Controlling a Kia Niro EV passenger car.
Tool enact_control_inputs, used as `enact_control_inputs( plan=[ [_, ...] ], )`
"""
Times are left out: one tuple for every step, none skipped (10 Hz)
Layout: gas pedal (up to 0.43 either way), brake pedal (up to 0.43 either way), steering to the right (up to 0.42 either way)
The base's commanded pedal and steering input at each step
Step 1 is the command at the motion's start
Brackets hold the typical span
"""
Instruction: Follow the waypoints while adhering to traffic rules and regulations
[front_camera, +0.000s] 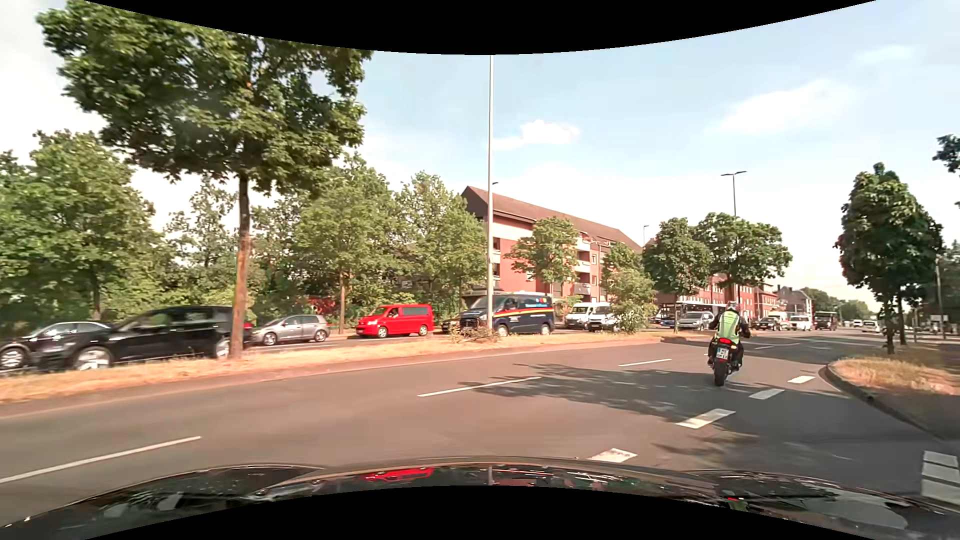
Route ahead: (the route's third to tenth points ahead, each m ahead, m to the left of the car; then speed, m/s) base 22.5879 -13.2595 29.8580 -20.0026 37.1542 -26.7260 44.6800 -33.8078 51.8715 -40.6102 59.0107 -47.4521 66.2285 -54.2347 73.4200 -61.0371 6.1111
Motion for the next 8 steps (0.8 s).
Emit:
enact_control_inputs(
  plan=[
    [0.209,0.000,0.213],
    [0.220,0.000,0.224],
    [0.240,0.000,0.231],
    [0.248,0.000,0.241],
    [0.260,0.000,0.248],
    [0.260,0.000,0.249],
    [0.268,0.000,0.249],
    [0.268,0.000,0.249]
  ],
)
